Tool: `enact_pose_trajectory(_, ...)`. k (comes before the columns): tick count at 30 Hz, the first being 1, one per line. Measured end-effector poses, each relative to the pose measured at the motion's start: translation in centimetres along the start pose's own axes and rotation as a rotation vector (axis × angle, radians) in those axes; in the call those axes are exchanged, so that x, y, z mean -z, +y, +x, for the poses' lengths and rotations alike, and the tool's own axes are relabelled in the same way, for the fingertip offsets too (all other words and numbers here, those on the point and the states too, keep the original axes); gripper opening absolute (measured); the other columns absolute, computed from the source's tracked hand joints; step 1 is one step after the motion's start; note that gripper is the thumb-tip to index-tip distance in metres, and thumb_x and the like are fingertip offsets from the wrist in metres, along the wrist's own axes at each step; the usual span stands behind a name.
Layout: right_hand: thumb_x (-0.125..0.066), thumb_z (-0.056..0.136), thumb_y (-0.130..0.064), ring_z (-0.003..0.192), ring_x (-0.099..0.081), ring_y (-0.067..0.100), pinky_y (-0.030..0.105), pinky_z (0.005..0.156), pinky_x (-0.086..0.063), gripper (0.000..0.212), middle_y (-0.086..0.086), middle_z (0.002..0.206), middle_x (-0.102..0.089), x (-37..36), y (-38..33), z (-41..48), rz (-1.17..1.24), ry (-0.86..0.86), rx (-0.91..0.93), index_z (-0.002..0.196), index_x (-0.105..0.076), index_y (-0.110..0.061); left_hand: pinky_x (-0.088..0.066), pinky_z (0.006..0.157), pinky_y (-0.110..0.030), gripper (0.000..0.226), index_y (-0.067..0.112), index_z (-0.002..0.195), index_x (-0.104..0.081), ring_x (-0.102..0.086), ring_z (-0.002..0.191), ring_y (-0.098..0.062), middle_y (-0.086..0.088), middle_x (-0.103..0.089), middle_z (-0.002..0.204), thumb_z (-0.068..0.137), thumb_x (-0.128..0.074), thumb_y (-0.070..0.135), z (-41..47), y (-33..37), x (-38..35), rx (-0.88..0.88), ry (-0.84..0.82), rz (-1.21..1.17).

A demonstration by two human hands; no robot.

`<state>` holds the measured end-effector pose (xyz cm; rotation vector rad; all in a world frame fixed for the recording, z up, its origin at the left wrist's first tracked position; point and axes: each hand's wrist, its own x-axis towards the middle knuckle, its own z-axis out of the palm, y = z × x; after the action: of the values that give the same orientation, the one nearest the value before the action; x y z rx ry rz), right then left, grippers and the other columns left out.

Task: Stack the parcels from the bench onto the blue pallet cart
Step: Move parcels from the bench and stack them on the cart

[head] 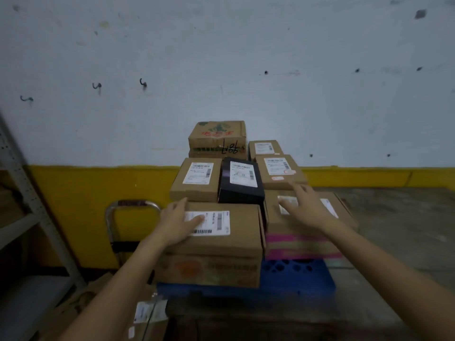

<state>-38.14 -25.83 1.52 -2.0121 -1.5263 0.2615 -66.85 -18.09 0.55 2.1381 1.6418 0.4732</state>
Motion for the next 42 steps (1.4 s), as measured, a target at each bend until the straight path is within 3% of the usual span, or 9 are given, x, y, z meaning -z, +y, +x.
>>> enact_pose_trajectory(3,-0.049,0.09,-0.048,0.138,-0.029,0.024,0.038,0.109,-0.029,0.063,0.007,0.15,-0.027,-0.9,-1.7,-3.9,0.03,-0.058,0.063,0.145,-0.026,-0.027,-0.028,0.111,-0.045,0.074,0.023,0.145,-0.025,-0.025,0.137,-0.03,-0.01,-0.028,0.15,0.085,-0.054,0.055,-2.1,-1.7,0.1,-0.072,-0.042,0.052)
enact_pose_trajectory(7,-0.048,0.087,-0.055,0.135,-0.031,0.018,0.034,0.108,-0.033,0.065,0.0,0.151,-0.024,-2.8,-3.6,-8.8,-0.055,-0.161,0.216,0.144,-0.027,-0.032,-0.03,0.111,-0.047,0.086,0.034,0.145,-0.023,-0.023,0.138,-0.033,-0.007,-0.016,0.152,0.074,-0.061,0.063,-4.4,-3.3,0.5,-0.035,-0.099,-0.032)
enact_pose_trajectory(11,-0.054,0.088,-0.046,0.135,-0.03,0.02,0.034,0.105,-0.04,0.065,-0.003,0.154,-0.011,-4.7,-4.6,-10.6,-0.076,-0.241,0.188,0.144,-0.026,-0.03,-0.034,0.108,-0.042,0.089,0.036,0.145,-0.02,-0.027,0.135,-0.034,-0.011,-0.011,0.15,0.074,-0.071,0.05,-5.4,-4.6,0.3,-0.005,-0.178,-0.149)
enact_pose_trajectory(20,-0.047,0.095,-0.022,0.132,-0.036,0.02,0.029,0.099,-0.045,0.049,0.003,0.153,-0.015,-6.4,-4.9,-10.1,-0.149,-0.09,0.215,0.141,-0.033,-0.023,-0.035,0.109,-0.046,0.088,0.038,0.148,-0.004,-0.029,0.135,-0.033,-0.011,-0.015,0.151,0.084,-0.065,0.04,-6.1,-4.6,-2.1,0.007,-0.057,-0.093)
enact_pose_trajectory(26,-0.047,0.094,-0.034,0.13,-0.038,0.018,0.031,0.098,-0.046,0.048,0.0,0.152,-0.017,-5.8,-4.3,-9.7,-0.106,-0.124,0.233,0.14,-0.035,-0.025,-0.036,0.107,-0.048,0.088,0.039,0.148,-0.003,-0.027,0.136,-0.036,-0.01,-0.014,0.153,0.084,-0.063,0.042,-6.0,-4.7,-2.6,0.011,-0.022,-0.075)
enact_pose_trajectory(29,-0.048,0.093,-0.038,0.126,-0.042,0.012,0.028,0.099,-0.042,0.044,-0.003,0.144,-0.034,-3.8,-2.5,-8.8,-0.035,0.013,0.245,0.135,-0.043,-0.027,-0.036,0.107,-0.048,0.088,0.038,0.148,-0.003,-0.027,0.136,-0.036,-0.01,-0.014,0.153,0.084,-0.064,0.041,-6.0,-4.8,-2.8,-0.001,-0.002,-0.083)
enact_pose_trajectory(34,-0.056,0.09,-0.03,0.126,-0.04,0.028,0.039,0.102,-0.035,0.045,0.014,0.138,-0.043,1.6,3.6,-5.8,-0.048,0.407,-0.044,0.133,-0.049,-0.017,-0.036,0.107,-0.048,0.087,0.039,0.148,-0.004,-0.026,0.136,-0.036,-0.01,-0.014,0.153,0.085,-0.063,0.041,-6.1,-4.8,-2.8,0.003,0.007,-0.086)
enact_pose_trajectory(38,-0.057,0.089,-0.037,0.133,-0.033,0.036,0.048,0.107,-0.033,0.063,0.021,0.144,-0.035,3.8,7.9,-3.5,0.046,0.198,-0.346,0.143,-0.033,-0.014,-0.035,0.108,-0.048,0.087,0.038,0.148,-0.004,-0.027,0.136,-0.036,-0.01,-0.017,0.152,0.085,-0.063,0.039,-6.2,-4.7,-2.8,-0.001,0.005,-0.095)
enact_pose_trajectory(42,-0.057,0.09,-0.031,0.125,-0.044,0.034,0.046,0.098,-0.042,0.062,0.018,0.143,-0.04,3.0,8.5,-2.3,0.146,0.08,-0.366,0.143,-0.032,-0.01,-0.034,0.108,-0.049,0.087,0.038,0.148,-0.003,-0.028,0.135,-0.037,-0.01,-0.018,0.151,0.085,-0.063,0.039,-6.2,-4.9,-2.7,-0.003,-0.004,-0.103)
